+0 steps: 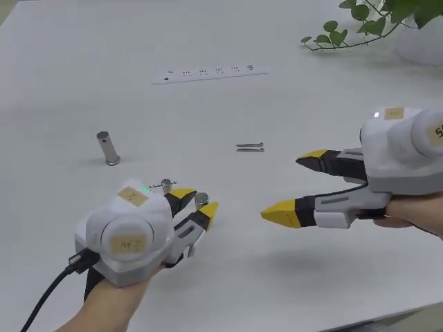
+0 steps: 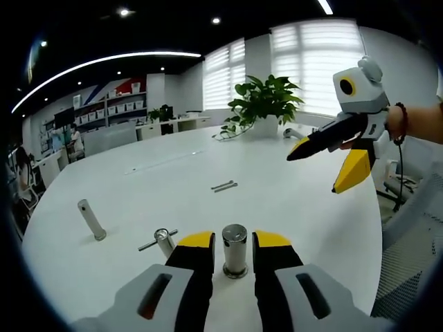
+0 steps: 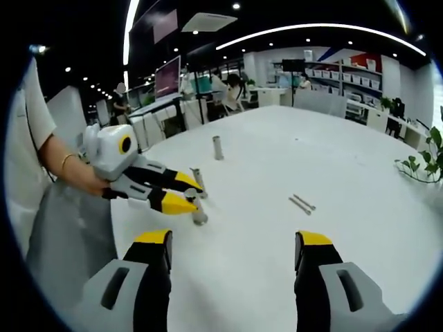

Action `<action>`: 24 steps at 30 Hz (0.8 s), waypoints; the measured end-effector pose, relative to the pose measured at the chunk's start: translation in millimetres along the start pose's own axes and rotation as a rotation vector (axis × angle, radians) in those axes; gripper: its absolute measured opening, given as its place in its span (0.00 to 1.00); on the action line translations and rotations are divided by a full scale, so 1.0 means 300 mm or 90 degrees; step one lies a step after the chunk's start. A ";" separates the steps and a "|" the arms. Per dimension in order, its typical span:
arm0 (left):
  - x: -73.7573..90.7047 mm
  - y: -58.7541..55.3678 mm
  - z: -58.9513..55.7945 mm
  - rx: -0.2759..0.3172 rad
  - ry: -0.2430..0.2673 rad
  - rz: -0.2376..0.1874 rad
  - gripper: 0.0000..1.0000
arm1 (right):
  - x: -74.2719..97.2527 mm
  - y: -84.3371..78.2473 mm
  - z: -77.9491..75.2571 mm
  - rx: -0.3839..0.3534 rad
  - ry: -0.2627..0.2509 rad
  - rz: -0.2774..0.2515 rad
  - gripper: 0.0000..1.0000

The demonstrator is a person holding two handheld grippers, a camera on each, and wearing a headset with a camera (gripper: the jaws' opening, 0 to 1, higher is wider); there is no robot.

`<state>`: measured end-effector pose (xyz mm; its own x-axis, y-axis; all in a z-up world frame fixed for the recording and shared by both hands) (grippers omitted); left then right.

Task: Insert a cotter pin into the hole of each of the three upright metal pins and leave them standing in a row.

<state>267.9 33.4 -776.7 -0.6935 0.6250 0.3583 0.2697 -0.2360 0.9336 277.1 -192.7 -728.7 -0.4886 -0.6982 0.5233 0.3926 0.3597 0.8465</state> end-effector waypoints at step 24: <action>0.087 0.020 0.002 0.019 -0.005 -0.025 0.25 | -0.127 0.111 -0.188 0.093 -0.019 0.078 0.33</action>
<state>251.8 48.9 -761.8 -0.6983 0.6395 0.3217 0.2631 -0.1887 0.9461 352.7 -189.2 -726.0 -0.4679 -0.6257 0.6241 0.3344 0.5283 0.7804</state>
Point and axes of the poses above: the centre of the closed fingertips' face, and the gripper's own axes: x roughly backward along the fingers, z roughly to its left, y roughly out of its top, the point moved 10 cm from there along x, roughly backward along the fingers, and after that the axes turned 1 degree about -z, right-handed, at the moved point
